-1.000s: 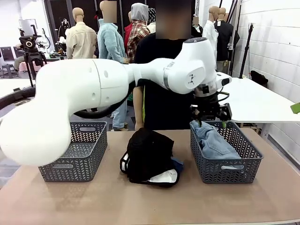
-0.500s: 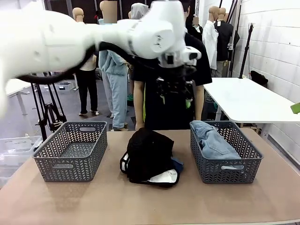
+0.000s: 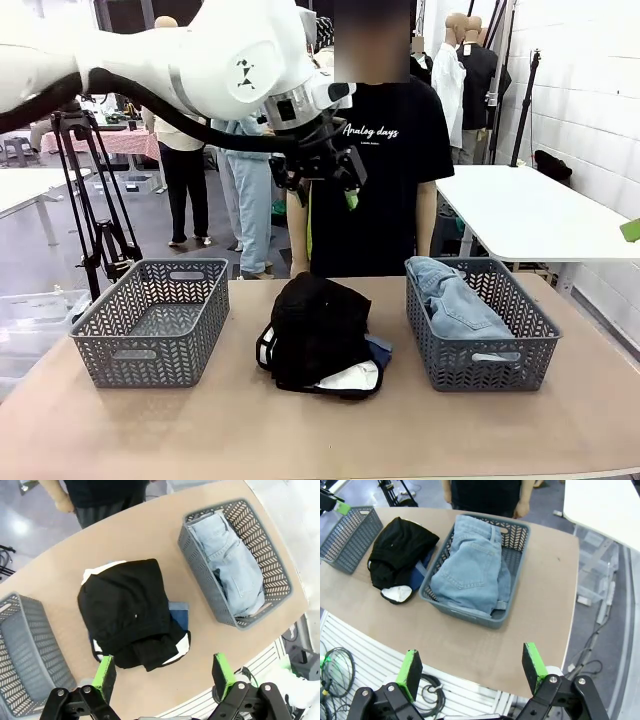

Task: Sort the tops and bottoms.
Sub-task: Lift clothes from the center of the table with your right hand.

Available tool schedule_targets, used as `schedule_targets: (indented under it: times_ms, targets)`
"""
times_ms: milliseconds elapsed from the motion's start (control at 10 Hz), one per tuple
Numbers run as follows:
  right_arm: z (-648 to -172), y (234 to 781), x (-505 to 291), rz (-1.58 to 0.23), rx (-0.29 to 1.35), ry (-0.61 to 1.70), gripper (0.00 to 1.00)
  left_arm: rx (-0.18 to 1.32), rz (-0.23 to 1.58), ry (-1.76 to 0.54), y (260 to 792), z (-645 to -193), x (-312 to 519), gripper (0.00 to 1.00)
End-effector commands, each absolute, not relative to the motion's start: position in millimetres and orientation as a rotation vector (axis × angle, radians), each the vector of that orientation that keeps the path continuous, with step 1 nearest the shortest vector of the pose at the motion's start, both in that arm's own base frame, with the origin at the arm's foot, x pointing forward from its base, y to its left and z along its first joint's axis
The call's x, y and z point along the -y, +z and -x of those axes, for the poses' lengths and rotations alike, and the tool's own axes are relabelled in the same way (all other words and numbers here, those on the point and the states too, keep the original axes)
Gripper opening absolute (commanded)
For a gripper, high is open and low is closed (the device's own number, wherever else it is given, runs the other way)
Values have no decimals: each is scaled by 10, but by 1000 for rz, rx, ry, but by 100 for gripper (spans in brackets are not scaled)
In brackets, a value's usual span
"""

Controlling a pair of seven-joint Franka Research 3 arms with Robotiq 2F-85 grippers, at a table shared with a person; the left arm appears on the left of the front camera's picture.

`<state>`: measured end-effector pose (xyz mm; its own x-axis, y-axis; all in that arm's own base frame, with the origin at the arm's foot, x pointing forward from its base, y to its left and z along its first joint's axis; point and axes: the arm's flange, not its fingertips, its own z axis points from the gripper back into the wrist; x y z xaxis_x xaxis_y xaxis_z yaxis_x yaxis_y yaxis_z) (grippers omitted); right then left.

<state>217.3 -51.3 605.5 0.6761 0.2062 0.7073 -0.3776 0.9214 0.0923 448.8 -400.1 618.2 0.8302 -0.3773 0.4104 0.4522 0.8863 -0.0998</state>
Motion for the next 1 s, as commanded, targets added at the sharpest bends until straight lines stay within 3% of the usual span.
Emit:
schedule_targets:
  times_ms: [0,400,600,900]
  targets:
    - [-2182,6051,503,-244,759,338,100,355,200,-471,6151,-4640,4213,100]
    - [-2182,6051,503,-244,759,338,100,389,273,-571,6023,-4598,3611,100]
    - [-2182,6051,503,-244,759,338,100,340,273,-471,6014,-4435,2829,100]
    - [-2182,6051,503,-244,759,338,100,387,261,-364,6096,-4166,2288,100]
